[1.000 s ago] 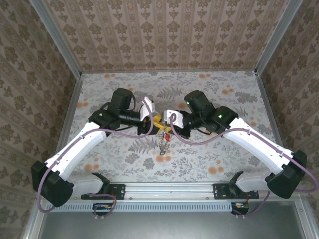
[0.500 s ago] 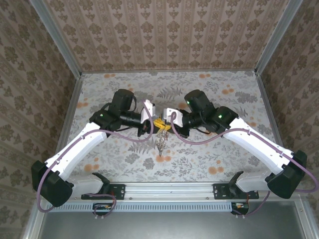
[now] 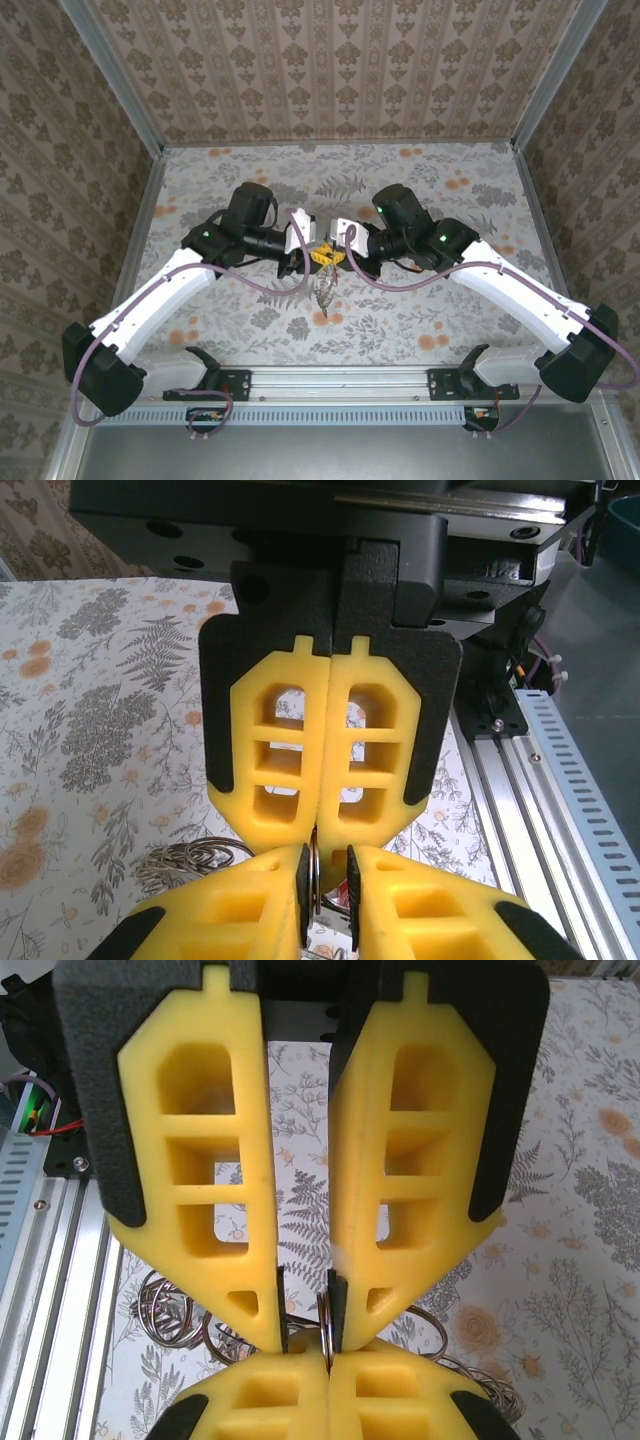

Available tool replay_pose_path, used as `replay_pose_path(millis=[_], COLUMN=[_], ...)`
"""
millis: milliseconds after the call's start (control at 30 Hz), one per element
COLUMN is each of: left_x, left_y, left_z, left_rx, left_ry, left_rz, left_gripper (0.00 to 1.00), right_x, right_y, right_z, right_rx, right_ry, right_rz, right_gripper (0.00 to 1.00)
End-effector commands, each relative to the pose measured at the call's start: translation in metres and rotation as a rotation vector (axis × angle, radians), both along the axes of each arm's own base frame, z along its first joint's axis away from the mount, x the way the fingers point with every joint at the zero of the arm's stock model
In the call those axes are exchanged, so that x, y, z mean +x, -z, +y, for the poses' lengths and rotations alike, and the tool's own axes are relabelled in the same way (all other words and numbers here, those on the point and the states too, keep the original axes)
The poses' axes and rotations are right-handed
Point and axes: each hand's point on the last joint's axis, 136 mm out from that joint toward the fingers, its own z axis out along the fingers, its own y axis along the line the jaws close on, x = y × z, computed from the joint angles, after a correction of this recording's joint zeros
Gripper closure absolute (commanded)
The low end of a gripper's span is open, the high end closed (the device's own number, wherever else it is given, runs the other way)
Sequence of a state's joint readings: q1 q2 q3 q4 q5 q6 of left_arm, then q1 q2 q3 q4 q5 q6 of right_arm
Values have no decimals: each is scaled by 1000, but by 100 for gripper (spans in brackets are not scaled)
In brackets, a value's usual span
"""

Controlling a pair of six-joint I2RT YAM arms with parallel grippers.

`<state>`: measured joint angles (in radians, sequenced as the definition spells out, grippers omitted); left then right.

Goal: Put the keys on the keyring

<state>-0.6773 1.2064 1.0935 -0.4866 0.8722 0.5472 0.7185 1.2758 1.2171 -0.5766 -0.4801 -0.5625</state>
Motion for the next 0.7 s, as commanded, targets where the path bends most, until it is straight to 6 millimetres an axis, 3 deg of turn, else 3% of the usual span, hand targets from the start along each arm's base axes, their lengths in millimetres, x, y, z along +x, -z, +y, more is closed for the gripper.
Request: replay_pose_path(millis=[0, 67, 233, 500, 667], left_x=[-8, -8, -4, -4, -4], left_y=[9, 8, 6, -36, -44], left_z=[4, 4, 6, 5, 4], left_rx=[29, 32, 33, -192, -236], left_ry=[14, 9, -19, 2, 24], left_rz=[-3, -16, -41, 10, 4], left_gripper=[87, 100, 100, 100, 100], right_x=[-2, -2, -3, -5, -5], right_y=[-33, -35, -37, -28, -24], right_z=[10, 11, 8, 0, -1], right_rx=[113, 119, 121, 141, 167], right_ry=[-31, -30, -26, 2, 18], right_rz=[-65, -69, -75, -51, -26], right_gripper=[100, 100, 100, 80, 74])
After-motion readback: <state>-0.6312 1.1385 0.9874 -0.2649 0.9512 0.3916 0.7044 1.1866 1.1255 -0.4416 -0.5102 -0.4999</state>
